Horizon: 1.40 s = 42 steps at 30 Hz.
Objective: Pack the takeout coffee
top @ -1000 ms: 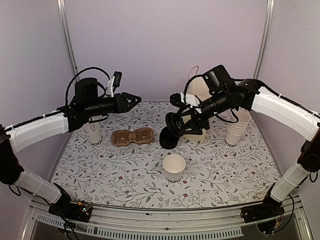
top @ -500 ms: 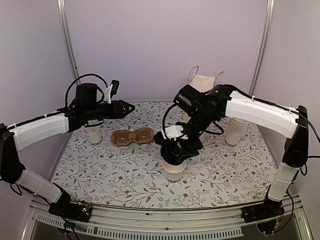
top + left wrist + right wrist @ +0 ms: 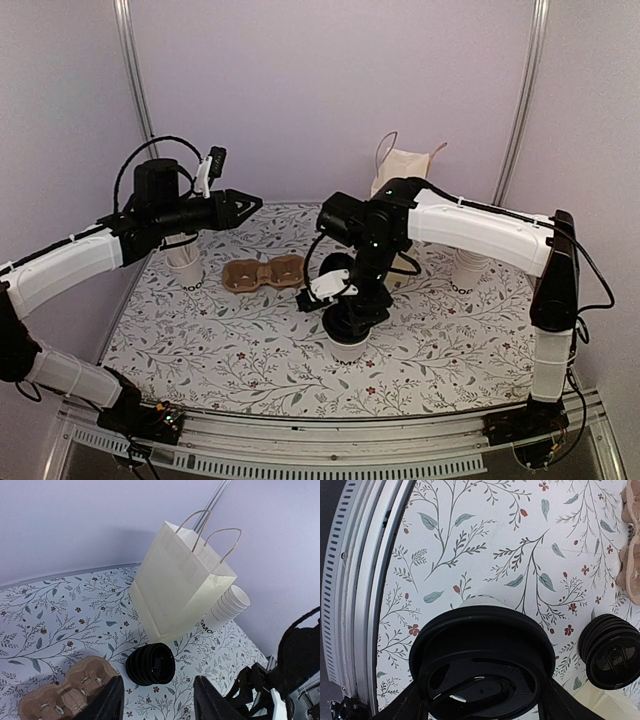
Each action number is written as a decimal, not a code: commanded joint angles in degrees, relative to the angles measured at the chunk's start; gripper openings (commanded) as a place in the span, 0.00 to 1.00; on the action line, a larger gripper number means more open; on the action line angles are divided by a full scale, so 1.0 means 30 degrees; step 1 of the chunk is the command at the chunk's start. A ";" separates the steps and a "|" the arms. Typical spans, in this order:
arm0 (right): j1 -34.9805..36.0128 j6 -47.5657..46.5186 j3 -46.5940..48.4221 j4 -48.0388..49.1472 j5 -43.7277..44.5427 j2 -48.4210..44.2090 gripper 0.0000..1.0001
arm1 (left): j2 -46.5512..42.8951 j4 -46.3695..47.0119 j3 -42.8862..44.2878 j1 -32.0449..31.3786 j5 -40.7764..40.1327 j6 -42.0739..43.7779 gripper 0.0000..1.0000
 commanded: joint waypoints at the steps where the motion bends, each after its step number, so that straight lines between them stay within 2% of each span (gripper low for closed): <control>1: 0.0349 0.0332 0.0913 -0.1373 0.0894 0.0383 0.70 | -0.0528 -0.0136 -0.0048 0.0187 0.0140 0.0216 0.50; 17: 0.0531 0.0893 0.1310 -0.1278 0.2296 0.0921 0.70 | -0.0836 0.0000 -0.0256 0.0189 0.0225 0.0089 0.50; 42: 0.0853 0.0814 0.1539 -0.1569 0.2839 0.1404 0.70 | -0.0972 0.0059 -0.0350 0.0210 0.0331 0.0055 0.50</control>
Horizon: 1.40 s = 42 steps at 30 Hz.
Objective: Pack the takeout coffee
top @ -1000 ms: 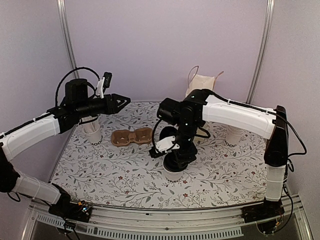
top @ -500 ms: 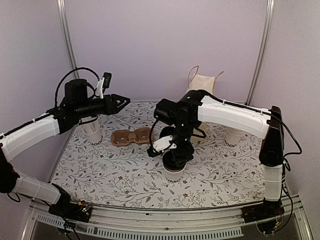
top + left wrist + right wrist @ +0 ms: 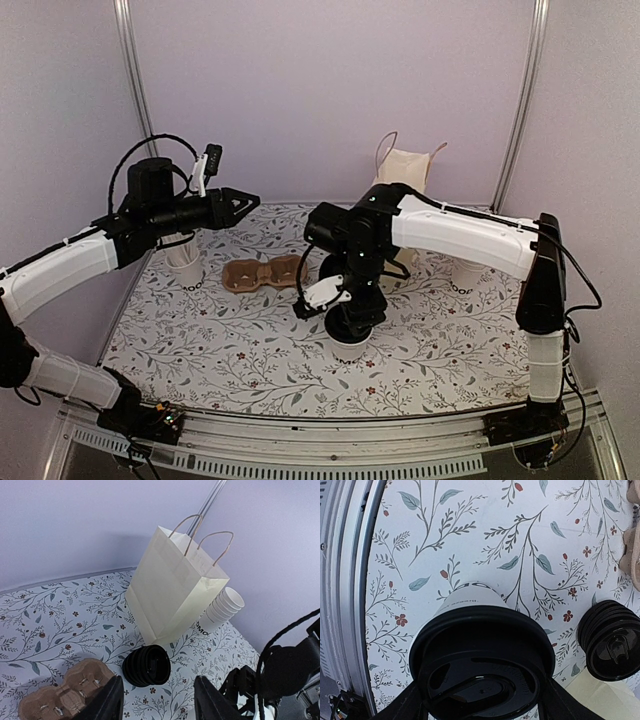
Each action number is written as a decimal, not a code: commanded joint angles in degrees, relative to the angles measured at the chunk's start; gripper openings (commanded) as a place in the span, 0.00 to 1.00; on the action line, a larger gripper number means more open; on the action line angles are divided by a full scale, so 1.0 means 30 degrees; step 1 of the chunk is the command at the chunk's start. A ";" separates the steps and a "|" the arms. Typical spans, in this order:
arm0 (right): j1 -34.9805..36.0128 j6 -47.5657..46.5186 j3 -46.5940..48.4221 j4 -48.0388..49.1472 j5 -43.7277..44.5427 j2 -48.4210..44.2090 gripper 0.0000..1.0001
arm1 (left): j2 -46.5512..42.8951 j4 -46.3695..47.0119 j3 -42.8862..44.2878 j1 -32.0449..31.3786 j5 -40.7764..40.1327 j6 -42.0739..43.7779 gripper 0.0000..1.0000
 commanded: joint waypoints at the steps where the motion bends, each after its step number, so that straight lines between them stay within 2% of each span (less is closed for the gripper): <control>1: 0.0154 -0.0029 0.0067 -0.0265 0.0304 -0.0142 0.70 | -0.0287 0.0061 -0.0210 0.0199 0.0106 0.0066 0.50; 11: 0.0309 0.0068 0.0130 -0.0265 0.1405 -0.0920 0.70 | -0.0166 0.0107 -0.0182 0.0205 0.0139 0.0058 0.50; 42: 0.0875 -0.0147 -0.0715 -0.0265 0.1213 -0.0635 0.71 | 0.0042 0.0113 -0.0175 0.0213 0.0198 0.0033 0.50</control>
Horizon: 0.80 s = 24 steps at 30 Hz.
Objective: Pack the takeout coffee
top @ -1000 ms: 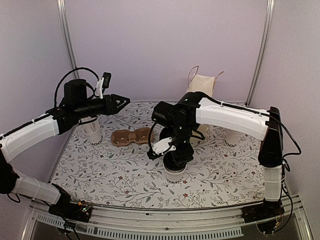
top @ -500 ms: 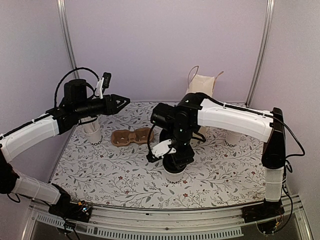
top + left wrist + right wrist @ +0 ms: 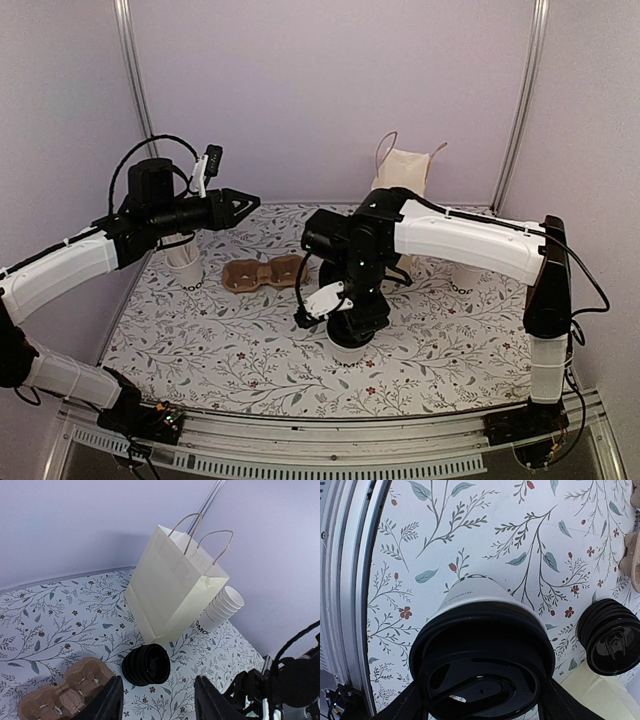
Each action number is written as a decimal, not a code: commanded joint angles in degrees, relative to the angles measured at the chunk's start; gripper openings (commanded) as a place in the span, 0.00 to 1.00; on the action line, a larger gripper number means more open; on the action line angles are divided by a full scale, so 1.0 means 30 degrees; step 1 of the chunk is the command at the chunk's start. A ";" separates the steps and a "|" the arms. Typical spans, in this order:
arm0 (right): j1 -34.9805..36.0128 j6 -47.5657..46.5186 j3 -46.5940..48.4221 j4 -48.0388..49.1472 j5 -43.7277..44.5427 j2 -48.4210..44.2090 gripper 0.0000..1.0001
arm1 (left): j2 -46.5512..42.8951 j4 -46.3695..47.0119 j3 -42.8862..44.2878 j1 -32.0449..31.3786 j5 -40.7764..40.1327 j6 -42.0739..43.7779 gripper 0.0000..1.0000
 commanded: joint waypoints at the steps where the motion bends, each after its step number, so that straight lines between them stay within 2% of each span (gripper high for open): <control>1: 0.0069 -0.0135 -0.0020 -0.0134 0.0072 0.0023 0.71 | 0.0028 0.0104 -0.0115 0.0214 0.0117 0.0030 0.50; 24: 0.0074 -0.0104 0.0756 -0.0123 -0.0221 0.0426 0.81 | 0.0189 0.0144 -0.0124 0.0234 0.0248 -0.0027 0.50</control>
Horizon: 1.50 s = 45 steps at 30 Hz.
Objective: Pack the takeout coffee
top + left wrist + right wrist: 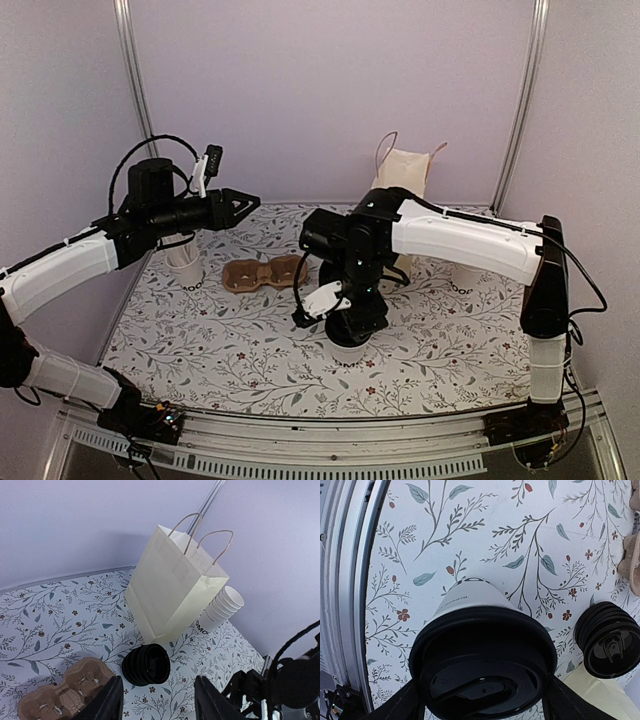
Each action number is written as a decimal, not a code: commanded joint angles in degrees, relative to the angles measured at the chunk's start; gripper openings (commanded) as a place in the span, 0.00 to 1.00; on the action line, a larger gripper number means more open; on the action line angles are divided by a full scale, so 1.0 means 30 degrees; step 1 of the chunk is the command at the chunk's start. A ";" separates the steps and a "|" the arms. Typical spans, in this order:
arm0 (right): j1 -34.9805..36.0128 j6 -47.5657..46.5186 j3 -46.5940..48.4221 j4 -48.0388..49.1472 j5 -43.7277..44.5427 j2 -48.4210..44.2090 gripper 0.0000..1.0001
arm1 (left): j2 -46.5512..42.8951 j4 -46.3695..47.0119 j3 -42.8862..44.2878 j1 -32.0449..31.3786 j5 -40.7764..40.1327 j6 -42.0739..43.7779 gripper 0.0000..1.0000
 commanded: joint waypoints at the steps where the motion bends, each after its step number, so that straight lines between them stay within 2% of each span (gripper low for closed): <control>1: 0.0084 0.0025 0.0398 -0.0103 -0.0198 0.0111 0.82 | 0.0192 0.0167 -0.0143 0.0213 0.0221 -0.0011 0.50; 11: 0.0056 0.0080 0.0220 -0.0110 -0.0694 -0.0096 0.84 | 0.0357 0.0147 -0.0131 0.0220 0.0298 -0.0080 0.50; 18: -0.0158 0.0083 -0.0282 -0.0098 -0.1186 -0.1931 0.88 | 0.0805 0.0073 -0.0016 0.0221 0.0520 -0.0167 0.51; 22: -0.1369 0.0126 -0.0787 -0.0084 -0.3223 -0.3412 0.90 | 0.1360 -0.0309 0.0268 -0.0278 0.0639 -0.0057 0.53; 26: -0.3888 0.0206 -0.1751 0.0969 -0.6412 -0.4838 0.90 | 0.1496 -0.0324 -0.0109 -0.1971 0.0556 0.0376 0.64; 28: -0.5351 0.0982 -0.2512 0.2269 -0.8606 -0.5537 0.86 | 0.1592 -0.0324 -0.0555 -0.2882 0.0283 0.0415 0.68; 30: -0.7239 0.1864 -0.3744 0.2939 -1.2018 -0.5721 0.80 | 0.1836 -0.0221 -0.1122 -0.3673 -0.0105 0.0310 0.69; 33: -0.9312 0.3876 -0.8114 0.7048 -1.5057 -0.6760 0.78 | 0.2400 0.1003 -0.2158 -0.4426 -0.0002 -0.0660 0.69; 35: -0.9778 0.5663 -1.1455 1.0687 -1.5571 -0.8461 0.80 | 0.2801 0.2132 -0.2777 -0.4710 0.0326 -0.1530 0.69; 38: -0.9868 0.8216 -1.4468 1.4143 -1.6156 -1.0128 0.80 | 0.3277 0.4001 -0.3470 -0.5291 0.1175 -0.2390 0.69; 42: -0.9900 0.9538 -1.7412 1.5936 -1.6269 -1.0682 0.80 | 0.4163 0.5014 -0.3373 -0.6259 0.1559 -0.2484 0.68; 45: -0.9905 1.0369 -1.8088 1.6662 -1.6822 -1.0640 0.82 | 0.5006 0.4956 -0.2989 -0.6717 0.1713 -0.2241 0.69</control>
